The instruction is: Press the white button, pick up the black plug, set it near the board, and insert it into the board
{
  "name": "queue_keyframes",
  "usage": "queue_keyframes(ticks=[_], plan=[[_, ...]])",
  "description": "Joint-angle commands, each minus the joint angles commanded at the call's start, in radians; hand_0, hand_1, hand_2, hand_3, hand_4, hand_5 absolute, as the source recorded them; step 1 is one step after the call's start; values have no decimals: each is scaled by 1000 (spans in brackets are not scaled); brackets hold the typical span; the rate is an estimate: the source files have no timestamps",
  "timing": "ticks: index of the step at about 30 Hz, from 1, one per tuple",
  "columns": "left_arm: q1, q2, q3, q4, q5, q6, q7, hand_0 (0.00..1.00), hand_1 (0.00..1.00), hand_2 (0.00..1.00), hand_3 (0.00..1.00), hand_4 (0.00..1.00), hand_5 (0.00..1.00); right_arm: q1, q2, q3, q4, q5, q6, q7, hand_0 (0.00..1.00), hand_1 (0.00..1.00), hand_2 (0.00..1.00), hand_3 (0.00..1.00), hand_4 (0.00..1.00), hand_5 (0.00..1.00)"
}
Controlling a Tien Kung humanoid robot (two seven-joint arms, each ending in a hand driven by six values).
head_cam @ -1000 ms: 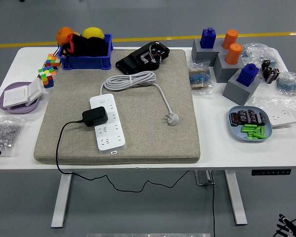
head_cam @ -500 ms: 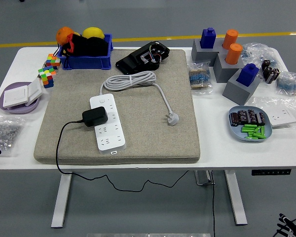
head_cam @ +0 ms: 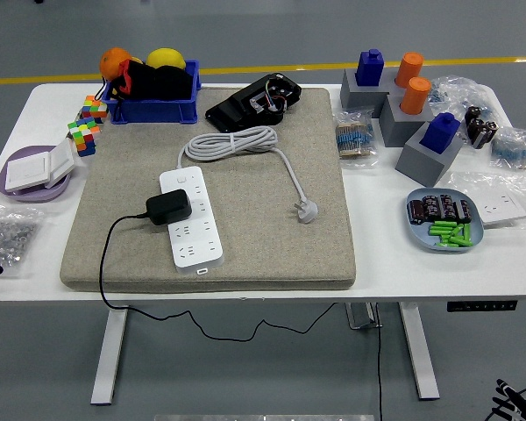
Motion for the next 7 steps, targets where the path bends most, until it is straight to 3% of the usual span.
queue_keyframes(ticks=[7], plan=[[-3,1,6,-2,-3,-2,-1,873,917,881,873,774,2,4,0,0,0,1,0,0,793,718,696,637,727,471]])
